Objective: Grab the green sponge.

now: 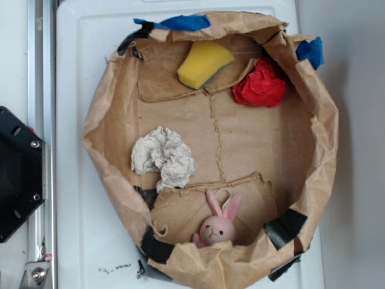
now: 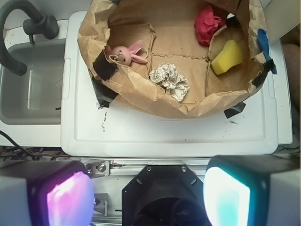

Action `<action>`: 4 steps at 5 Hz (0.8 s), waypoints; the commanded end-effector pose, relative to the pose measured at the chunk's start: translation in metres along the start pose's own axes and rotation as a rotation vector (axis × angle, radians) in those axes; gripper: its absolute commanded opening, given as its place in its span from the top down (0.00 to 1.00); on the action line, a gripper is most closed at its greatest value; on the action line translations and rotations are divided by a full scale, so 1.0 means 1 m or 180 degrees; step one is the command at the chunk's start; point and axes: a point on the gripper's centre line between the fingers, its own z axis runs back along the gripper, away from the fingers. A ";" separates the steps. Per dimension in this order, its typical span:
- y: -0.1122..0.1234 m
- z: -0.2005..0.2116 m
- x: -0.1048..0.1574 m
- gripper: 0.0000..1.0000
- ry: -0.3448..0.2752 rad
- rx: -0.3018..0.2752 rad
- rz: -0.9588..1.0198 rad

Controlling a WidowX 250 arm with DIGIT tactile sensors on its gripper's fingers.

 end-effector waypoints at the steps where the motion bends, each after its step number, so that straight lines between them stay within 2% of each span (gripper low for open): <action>1: 0.000 0.000 0.000 0.00 0.0000 0.0000 0.0000; 2: 0.006 -0.026 0.045 0.00 -0.0049 0.0038 0.0238; 3: 0.012 -0.043 0.078 0.00 -0.0246 -0.0007 0.0487; 4: 0.024 -0.061 0.097 0.00 -0.0351 -0.0057 0.0772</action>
